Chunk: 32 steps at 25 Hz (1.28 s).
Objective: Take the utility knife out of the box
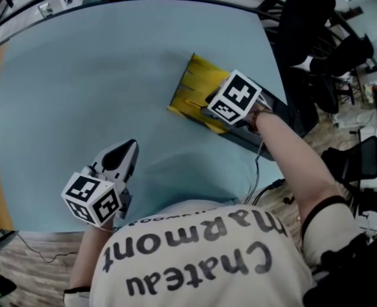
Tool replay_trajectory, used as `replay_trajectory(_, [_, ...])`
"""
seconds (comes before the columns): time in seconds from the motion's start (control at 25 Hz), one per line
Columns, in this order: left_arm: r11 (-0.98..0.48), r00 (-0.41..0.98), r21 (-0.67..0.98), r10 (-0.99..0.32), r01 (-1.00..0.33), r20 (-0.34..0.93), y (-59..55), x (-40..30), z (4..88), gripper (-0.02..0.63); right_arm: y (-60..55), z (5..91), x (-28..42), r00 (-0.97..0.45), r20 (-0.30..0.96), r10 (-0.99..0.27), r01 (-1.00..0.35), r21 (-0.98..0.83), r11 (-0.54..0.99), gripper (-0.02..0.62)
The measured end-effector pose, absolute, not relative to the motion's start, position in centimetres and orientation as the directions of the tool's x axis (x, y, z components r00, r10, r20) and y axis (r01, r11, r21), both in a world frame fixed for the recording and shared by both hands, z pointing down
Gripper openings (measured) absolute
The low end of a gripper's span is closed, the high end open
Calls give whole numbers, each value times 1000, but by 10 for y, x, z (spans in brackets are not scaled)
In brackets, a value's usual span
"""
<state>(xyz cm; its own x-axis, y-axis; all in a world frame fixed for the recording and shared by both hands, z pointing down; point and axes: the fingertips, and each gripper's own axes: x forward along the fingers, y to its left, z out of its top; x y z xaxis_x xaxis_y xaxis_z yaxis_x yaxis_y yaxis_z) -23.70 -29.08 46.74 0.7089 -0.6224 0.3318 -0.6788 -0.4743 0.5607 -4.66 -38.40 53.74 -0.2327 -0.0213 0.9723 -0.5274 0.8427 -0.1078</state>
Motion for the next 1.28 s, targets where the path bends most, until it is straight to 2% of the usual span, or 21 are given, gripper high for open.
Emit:
replay_trajectory(0.16, [-453,699,571,-628,-685,341,-286,-245,471,3,-386,550,-50,-181,983,-2,-507,-92,857,111])
replay_trajectory(0.72, [-410,693,604,-625,-684,360,-286,-255,483,3,-393,574,-50,-100,992,73,-493,-113,862,110])
replay_trajectory(1.28, [-395,694,618,-619,-680,368,-284,-253,491,3,-400,576,-46,-158,986,53,-543,-132,829,87])
